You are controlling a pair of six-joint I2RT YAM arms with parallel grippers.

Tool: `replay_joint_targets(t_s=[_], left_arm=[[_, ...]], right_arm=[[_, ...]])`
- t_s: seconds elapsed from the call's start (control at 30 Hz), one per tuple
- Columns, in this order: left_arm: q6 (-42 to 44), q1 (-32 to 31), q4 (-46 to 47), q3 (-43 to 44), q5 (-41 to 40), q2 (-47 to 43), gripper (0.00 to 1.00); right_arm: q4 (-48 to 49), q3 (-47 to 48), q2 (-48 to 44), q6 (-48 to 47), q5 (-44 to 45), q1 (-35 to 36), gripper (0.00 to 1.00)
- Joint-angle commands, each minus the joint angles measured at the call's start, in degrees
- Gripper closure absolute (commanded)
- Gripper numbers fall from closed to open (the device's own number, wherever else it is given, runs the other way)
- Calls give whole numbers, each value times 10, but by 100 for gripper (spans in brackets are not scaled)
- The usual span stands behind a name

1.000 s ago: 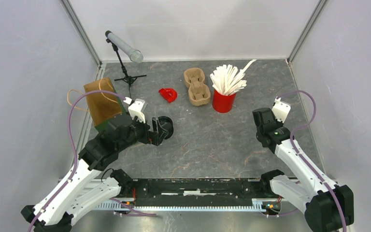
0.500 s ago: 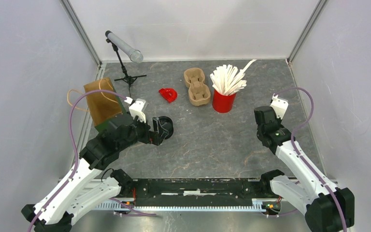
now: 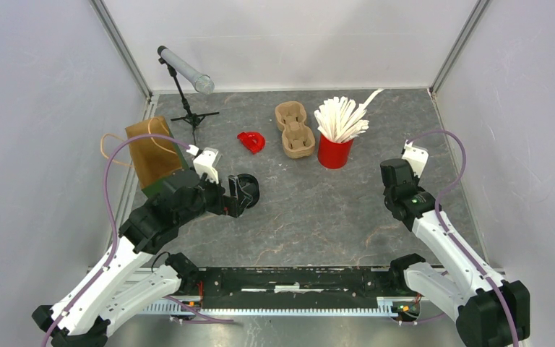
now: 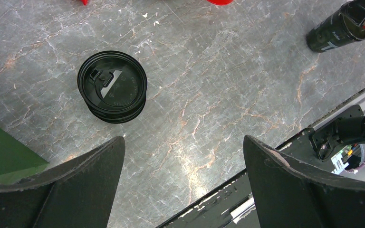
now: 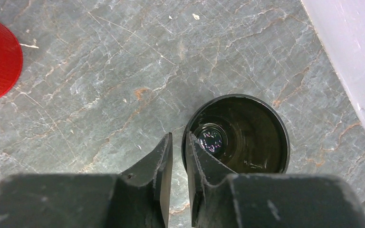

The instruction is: Pack the takeout coffee

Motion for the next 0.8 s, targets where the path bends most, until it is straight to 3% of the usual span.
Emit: replay_joint_targets(t_s=[0.0,0.77], left_arm=[[1,-3,7,-3,4,-1,0],[0,-3,7,-3,4,2,0]], right_arm=[[-23,29,-3,2,16,-3,76],[-4,-2,16,-2,8,-6,79]])
